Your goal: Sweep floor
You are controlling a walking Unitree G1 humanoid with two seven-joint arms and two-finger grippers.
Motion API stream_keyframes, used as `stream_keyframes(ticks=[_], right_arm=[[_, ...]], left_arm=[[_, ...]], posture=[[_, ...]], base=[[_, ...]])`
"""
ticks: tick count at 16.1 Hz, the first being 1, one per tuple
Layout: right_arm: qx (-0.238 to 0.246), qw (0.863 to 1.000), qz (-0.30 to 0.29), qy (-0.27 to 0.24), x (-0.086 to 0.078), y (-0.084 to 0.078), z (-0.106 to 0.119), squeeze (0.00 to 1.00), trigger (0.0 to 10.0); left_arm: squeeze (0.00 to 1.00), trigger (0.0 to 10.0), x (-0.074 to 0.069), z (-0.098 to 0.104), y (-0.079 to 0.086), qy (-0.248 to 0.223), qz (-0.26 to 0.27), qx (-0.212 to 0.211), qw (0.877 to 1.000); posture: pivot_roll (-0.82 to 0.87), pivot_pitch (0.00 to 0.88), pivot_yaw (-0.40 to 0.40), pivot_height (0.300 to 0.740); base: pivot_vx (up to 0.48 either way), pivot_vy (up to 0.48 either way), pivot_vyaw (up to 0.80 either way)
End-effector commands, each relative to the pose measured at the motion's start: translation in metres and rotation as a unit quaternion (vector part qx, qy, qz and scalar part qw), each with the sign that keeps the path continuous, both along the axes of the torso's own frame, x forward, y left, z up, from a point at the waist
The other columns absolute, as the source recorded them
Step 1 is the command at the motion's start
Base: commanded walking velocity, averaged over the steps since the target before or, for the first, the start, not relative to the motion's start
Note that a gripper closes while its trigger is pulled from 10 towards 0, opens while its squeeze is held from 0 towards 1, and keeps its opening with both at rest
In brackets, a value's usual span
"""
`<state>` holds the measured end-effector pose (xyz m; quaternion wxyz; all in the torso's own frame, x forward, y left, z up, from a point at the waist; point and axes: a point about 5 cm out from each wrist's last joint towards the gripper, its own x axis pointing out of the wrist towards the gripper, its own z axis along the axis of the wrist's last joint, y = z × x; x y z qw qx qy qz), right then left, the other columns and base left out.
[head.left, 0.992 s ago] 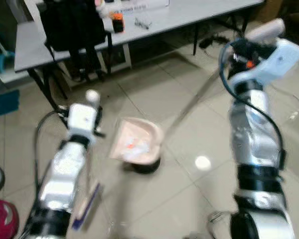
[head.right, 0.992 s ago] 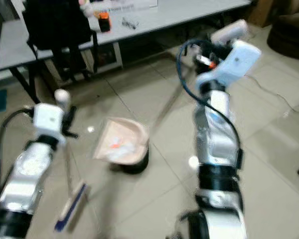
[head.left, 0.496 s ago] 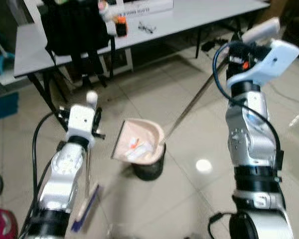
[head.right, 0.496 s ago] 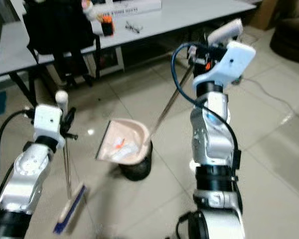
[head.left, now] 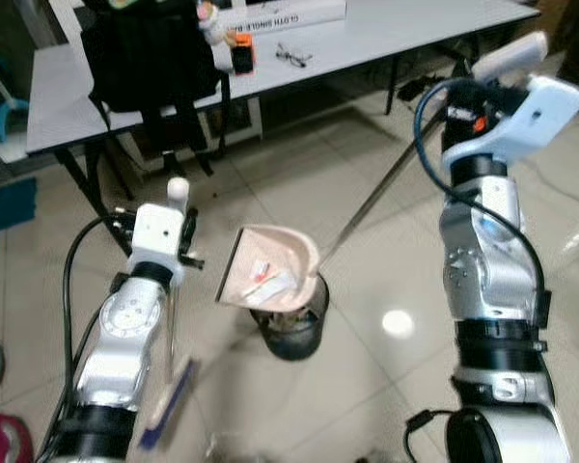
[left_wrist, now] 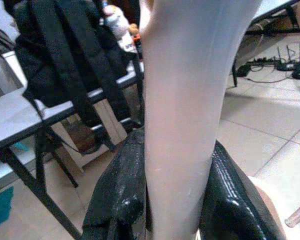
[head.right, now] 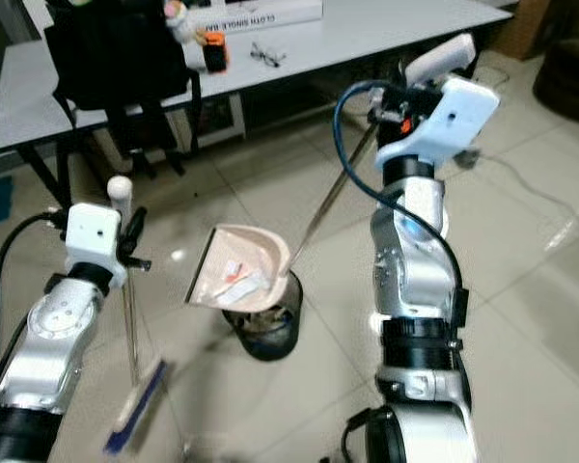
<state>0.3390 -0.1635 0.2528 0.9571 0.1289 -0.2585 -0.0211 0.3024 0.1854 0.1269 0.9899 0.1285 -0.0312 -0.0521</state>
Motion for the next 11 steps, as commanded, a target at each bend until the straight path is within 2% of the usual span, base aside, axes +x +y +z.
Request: stream_keyframes(ticks=[1, 5, 9, 10, 11], right_arm=[[-0.009, 0.999, -0.01, -0.032, -0.003, -0.001, 0.012, 0.0, 10.0], [-0.04, 0.998, -0.01, -0.047, -0.003, 0.002, 0.013, 0.0, 10.0], [-0.103, 0.991, 0.003, -0.09, -0.003, 0.012, 0.007, 0.0, 10.0], [-0.155, 0.98, 0.038, -0.122, -0.002, 0.029, 0.007, 0.0, 10.0], [-0.175, 0.973, 0.055, -0.138, -0.002, 0.038, 0.007, 0.0, 10.0]], left_arm=[[0.0, 10.0, 0.0, 0.006, 0.005, -0.013, 0.008, 0.01, 1.0], [0.0, 10.0, 0.002, 0.006, 0.005, -0.014, 0.009, 0.013, 1.0], [0.0, 10.0, 0.002, 0.005, 0.003, -0.014, 0.006, 0.015, 1.0], [0.0, 10.0, 0.003, 0.005, 0.003, -0.015, 0.005, 0.016, 1.0], [0.0, 10.0, 0.003, 0.005, 0.003, -0.016, 0.005, 0.017, 1.0]], posture=[[0.01, 0.034, 0.079, 0.74], [0.01, 0.028, 0.08, 0.74], [0.02, 0.021, 0.082, 0.74], [0.02, 0.018, 0.08, 0.74], [0.02, 0.016, 0.077, 0.74]], base=[[0.0, 0.0, 0.0], [0.0, 0.0, 0.0], [0.0, 0.0, 0.0], [0.0, 0.0, 0.0], [0.0, 0.0, 0.0]])
